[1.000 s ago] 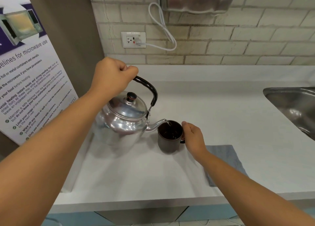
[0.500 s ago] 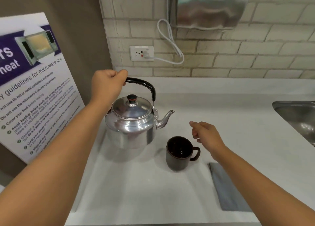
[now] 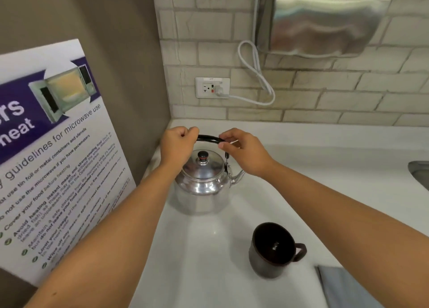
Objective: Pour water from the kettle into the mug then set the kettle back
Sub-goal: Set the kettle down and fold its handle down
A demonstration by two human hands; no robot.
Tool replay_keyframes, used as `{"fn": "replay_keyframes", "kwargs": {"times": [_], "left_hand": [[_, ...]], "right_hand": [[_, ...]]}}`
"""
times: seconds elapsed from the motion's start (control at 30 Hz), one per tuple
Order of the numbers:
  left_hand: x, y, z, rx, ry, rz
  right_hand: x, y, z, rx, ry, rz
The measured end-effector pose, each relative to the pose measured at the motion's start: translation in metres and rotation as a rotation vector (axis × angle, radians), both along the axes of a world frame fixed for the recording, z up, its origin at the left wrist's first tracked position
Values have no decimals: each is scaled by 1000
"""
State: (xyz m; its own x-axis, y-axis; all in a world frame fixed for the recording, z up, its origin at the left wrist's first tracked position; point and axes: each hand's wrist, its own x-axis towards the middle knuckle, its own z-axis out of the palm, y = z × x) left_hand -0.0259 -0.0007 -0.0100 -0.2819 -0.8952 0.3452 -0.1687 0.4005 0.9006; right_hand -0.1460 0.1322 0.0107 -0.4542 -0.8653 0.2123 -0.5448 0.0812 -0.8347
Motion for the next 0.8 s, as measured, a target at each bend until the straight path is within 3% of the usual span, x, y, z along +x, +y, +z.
{"fn": "replay_keyframes", "kwargs": {"times": [0.67, 0.8], "left_hand": [[-20, -45, -35, 145, -63, -40], [-16, -46, -43, -65, -148, 12]], "right_hand": [[-26, -58, -41, 12, -20, -113], [-30, -73, -45, 22, -49, -195]]}}
